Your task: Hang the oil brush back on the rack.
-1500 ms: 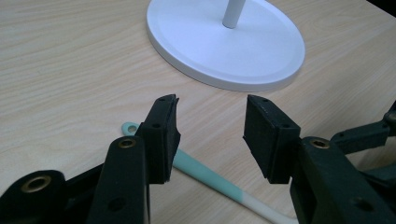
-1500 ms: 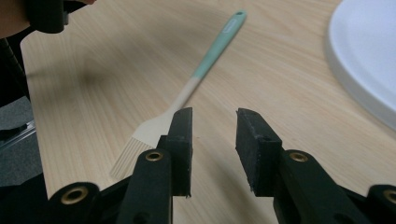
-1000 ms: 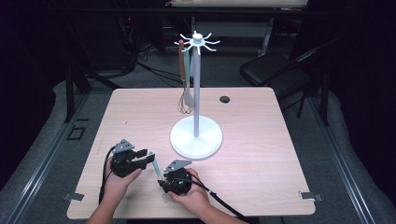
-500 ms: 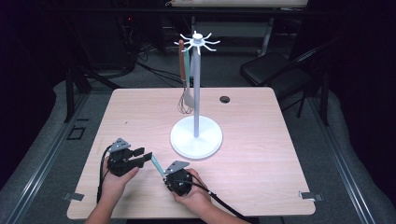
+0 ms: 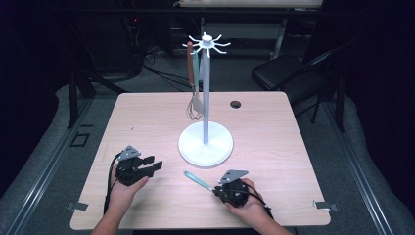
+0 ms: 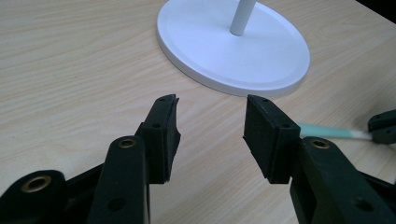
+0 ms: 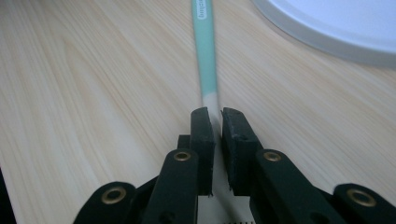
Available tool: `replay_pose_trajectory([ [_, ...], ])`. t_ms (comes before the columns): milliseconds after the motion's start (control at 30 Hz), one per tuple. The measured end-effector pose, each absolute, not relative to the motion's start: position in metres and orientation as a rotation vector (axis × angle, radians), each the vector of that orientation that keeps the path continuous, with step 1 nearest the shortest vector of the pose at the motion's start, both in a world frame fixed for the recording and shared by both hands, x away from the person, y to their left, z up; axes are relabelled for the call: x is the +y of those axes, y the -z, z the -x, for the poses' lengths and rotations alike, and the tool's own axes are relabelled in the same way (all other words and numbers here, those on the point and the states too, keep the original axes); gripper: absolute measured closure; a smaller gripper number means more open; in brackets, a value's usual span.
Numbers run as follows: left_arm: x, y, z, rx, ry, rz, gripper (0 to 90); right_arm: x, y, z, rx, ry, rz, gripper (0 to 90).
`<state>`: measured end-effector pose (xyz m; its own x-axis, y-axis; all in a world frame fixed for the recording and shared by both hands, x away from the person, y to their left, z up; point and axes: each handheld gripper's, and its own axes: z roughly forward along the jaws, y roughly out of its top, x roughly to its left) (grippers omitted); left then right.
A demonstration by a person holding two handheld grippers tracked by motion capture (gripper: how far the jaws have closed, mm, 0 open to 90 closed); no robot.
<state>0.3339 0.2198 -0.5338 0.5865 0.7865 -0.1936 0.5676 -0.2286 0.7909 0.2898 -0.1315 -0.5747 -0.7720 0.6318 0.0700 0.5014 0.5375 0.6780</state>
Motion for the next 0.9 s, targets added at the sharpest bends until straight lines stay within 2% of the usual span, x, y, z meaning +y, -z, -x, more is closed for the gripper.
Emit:
replay_pose_trajectory([
  [233,0.217,0.535,-0.334,1.083,-0.299,-1.921,54.3,-0.157,0.577,-0.281,2.557,-1.087,-1.007,82.9],
  [900,0.208,0.539,-0.333,1.062,-0.277,-1.949,54.3,-0.134,0.576,-0.297,2.572,-1.034,-0.981,80.7],
])
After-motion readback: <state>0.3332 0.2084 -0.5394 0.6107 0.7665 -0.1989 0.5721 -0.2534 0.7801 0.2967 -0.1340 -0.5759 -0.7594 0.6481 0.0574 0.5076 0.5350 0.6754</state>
